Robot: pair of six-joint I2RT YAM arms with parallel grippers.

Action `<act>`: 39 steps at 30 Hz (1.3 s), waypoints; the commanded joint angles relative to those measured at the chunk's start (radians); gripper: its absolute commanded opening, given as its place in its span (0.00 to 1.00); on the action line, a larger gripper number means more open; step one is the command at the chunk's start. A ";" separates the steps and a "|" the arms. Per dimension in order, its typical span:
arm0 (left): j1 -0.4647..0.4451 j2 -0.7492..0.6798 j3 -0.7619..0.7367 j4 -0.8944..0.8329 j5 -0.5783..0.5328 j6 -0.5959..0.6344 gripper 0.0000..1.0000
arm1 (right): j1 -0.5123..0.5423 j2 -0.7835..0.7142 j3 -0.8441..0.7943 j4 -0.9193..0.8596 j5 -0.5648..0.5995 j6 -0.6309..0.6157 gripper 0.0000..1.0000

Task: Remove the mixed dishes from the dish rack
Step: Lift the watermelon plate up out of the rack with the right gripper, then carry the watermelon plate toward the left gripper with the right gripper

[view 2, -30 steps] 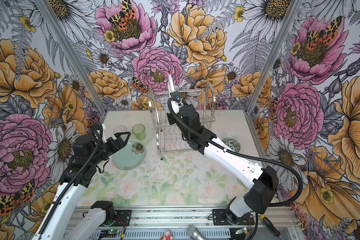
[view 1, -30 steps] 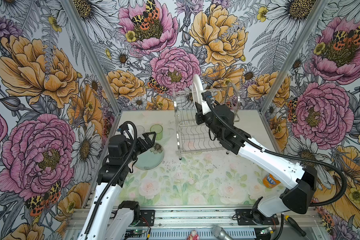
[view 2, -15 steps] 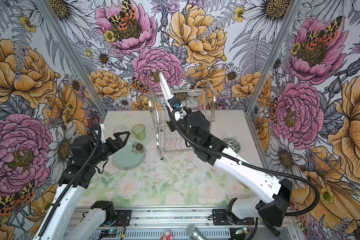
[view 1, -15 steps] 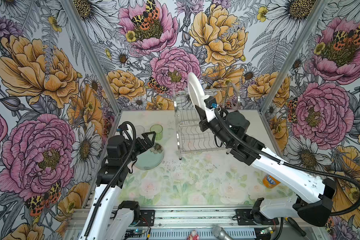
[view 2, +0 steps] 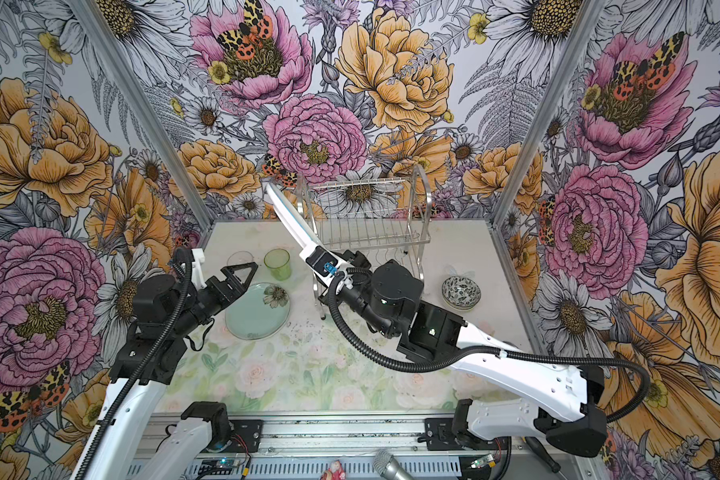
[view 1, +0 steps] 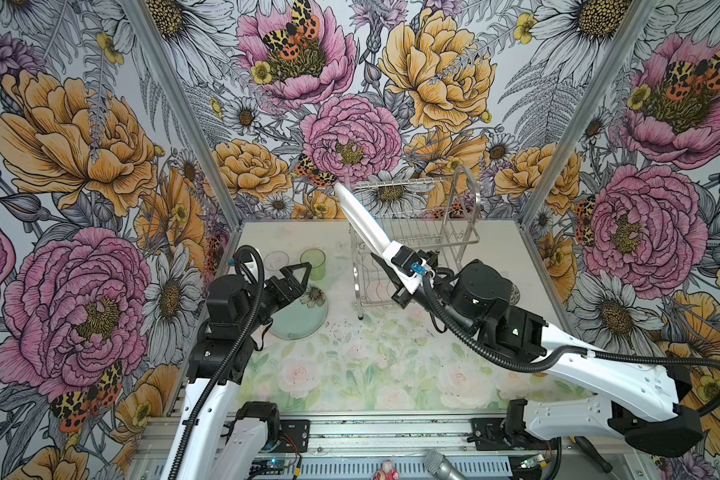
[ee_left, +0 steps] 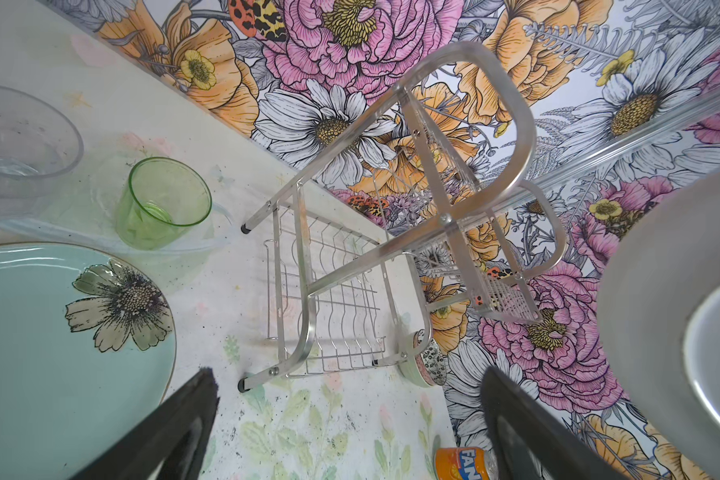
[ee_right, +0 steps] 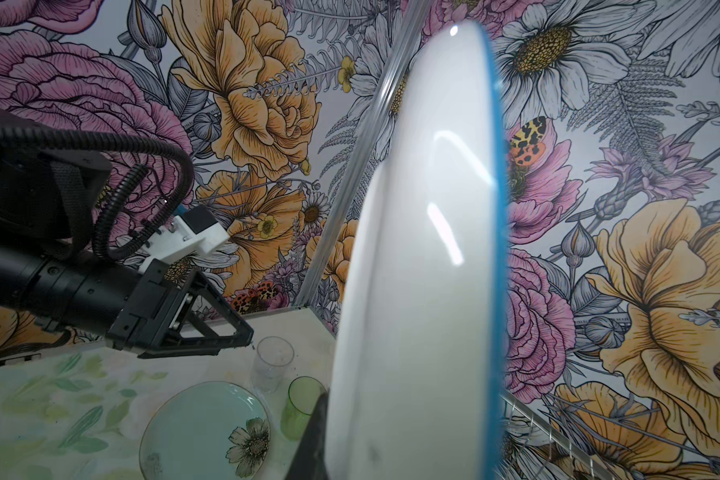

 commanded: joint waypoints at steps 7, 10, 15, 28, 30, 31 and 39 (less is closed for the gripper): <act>0.010 -0.040 0.027 0.017 0.038 -0.061 0.98 | 0.130 -0.105 -0.026 0.096 0.073 -0.128 0.00; 0.010 -0.062 0.025 0.014 0.034 -0.076 0.98 | 0.168 -0.128 -0.058 0.090 0.093 -0.143 0.00; 0.009 -0.095 0.021 0.002 0.030 -0.099 0.97 | 0.228 -0.153 -0.101 0.088 0.150 -0.157 0.00; 0.010 -0.154 0.055 -0.036 0.038 -0.143 0.97 | 0.318 -0.136 -0.207 0.088 0.307 -0.141 0.00; 0.009 -0.165 0.061 -0.041 0.040 -0.154 0.97 | 0.317 -0.138 -0.231 0.088 0.321 -0.123 0.00; 0.010 -0.170 0.064 -0.046 0.040 -0.159 0.97 | 0.318 -0.137 -0.244 0.088 0.333 -0.114 0.00; 0.009 -0.180 0.082 -0.063 0.072 -0.198 0.97 | 0.317 -0.119 -0.318 0.049 0.400 -0.053 0.00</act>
